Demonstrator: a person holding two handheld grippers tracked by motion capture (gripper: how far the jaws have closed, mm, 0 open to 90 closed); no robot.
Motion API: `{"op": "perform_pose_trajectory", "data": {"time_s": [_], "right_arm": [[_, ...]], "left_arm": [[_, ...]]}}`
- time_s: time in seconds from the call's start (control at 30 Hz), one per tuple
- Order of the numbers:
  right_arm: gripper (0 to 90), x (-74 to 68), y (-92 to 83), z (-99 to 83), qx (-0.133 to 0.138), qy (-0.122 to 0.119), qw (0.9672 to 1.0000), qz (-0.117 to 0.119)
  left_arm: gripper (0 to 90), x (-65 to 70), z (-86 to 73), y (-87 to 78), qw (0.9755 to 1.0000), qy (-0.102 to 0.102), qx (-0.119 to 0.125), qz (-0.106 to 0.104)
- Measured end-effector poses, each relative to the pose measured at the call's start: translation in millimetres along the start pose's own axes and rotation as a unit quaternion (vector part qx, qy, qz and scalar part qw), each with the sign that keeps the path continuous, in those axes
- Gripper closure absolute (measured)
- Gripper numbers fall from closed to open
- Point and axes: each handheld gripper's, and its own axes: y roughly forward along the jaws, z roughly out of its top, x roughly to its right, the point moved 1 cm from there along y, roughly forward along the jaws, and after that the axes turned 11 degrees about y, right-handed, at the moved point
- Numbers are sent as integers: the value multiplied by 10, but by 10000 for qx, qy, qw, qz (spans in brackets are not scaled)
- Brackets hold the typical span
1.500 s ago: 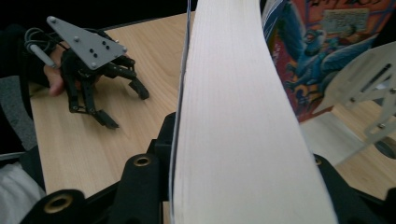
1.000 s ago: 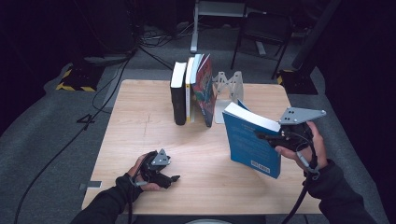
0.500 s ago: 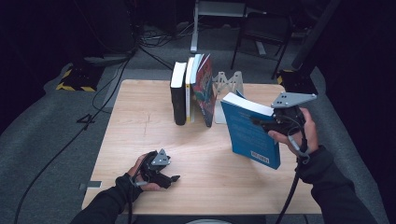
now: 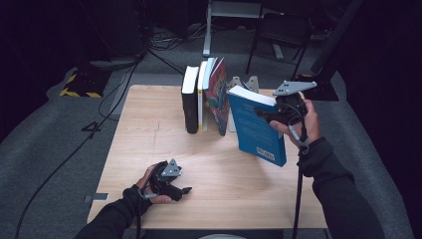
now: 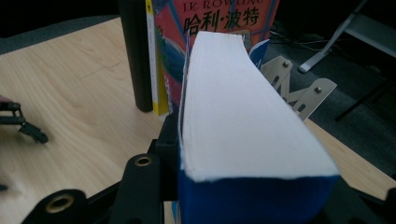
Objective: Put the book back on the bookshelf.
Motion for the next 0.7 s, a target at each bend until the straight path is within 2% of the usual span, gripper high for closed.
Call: {"op": "perform_pose_trajectory", "data": {"time_s": [0.27, 0.43, 0.7], "right_arm": [[600, 26, 177, 202, 99, 91, 9998, -176], [599, 118, 284, 345, 188, 301, 9990, -282], [599, 222, 461, 474, 226, 425, 9975, -523]], "left_arm": [[163, -1, 0, 0, 10000, 0, 0, -7], [162, -2, 0, 1, 10000, 5, 1, -11], [161, -7, -1, 1, 10000, 19, 2, -32]]}}
